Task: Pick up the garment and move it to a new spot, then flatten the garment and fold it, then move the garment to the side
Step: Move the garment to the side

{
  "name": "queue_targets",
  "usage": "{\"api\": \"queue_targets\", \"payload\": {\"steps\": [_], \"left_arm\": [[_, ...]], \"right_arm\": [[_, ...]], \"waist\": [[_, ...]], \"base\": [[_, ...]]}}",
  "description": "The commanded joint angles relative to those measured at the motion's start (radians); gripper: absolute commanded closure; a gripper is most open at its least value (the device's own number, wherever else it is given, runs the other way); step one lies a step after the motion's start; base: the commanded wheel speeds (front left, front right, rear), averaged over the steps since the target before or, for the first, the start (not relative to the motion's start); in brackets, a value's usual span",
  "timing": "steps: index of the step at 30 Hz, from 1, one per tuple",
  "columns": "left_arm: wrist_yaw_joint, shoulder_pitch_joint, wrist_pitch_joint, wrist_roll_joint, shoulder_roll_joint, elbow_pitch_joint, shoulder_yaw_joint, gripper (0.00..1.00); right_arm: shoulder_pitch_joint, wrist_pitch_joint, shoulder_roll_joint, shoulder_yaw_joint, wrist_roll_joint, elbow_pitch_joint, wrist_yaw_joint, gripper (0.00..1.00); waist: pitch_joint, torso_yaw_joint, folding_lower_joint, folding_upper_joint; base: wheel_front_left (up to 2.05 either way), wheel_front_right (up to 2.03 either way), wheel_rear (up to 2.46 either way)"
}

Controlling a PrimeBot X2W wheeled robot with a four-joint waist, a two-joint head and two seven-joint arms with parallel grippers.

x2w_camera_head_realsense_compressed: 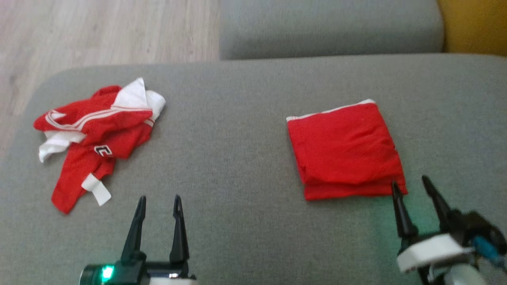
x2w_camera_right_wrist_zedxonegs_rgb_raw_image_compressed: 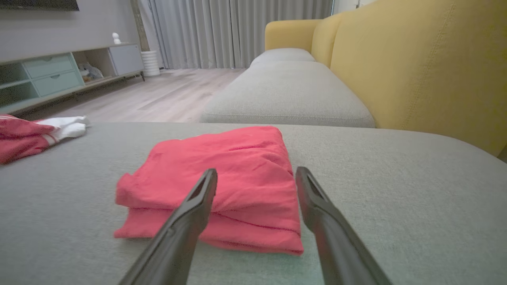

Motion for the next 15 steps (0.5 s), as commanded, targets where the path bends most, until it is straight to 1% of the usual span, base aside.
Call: {"api": "queue_targets", "payload": {"steps": [1, 4, 8, 9, 12, 15], "left_arm": [[0.01, -0.065, -0.005, 0.008, -0.004, -0.041, 0.018, 0.0], [0.019, -0.096, -0.005, 0.006, -0.004, -0.052, 0.003, 0.0], [0.028, -0.139, -0.005, 0.007, -0.004, -0.055, -0.024, 0.0], [0.028, -0.139, -0.005, 0.007, -0.004, -0.055, -0.024, 0.0], [0.035, -0.166, -0.005, 0.002, -0.004, -0.055, -0.043, 0.0], [0.043, -0.185, -0.005, -0.007, -0.004, -0.051, -0.059, 0.0]], "right_arm": [[-0.084, -0.011, -0.034, 0.017, 0.0, 0.007, -0.001, 0.0], [-0.177, -0.011, -0.061, 0.005, 0.029, 0.079, -0.001, 0.0], [-0.303, -0.001, -0.123, 0.004, 0.048, 0.221, -0.001, 0.0], [-0.303, -0.001, -0.123, 0.004, 0.048, 0.221, -0.001, 0.0], [-0.383, 0.04, -0.167, 0.028, 0.059, 0.314, -0.001, 0.0], [-0.429, 0.081, -0.186, 0.082, 0.121, 0.381, -0.001, 0.0]], "waist": [[0.047, 0.005, 0.0, -0.0001], [0.098, 0.012, 0.0, -0.0001], [0.151, 0.026, 0.0, -0.0001], [0.151, 0.026, 0.0, -0.0001], [0.181, 0.035, 0.0, -0.0001], [0.198, 0.041, 0.0, -0.0001]], "base": [[0.0, 0.0, 0.0], [0.0, 0.0, 0.0], [0.0, 0.0, 0.0], [0.0, 0.0, 0.0], [0.0, 0.0, 0.0], [0.0, 0.0, 0.0]]}}
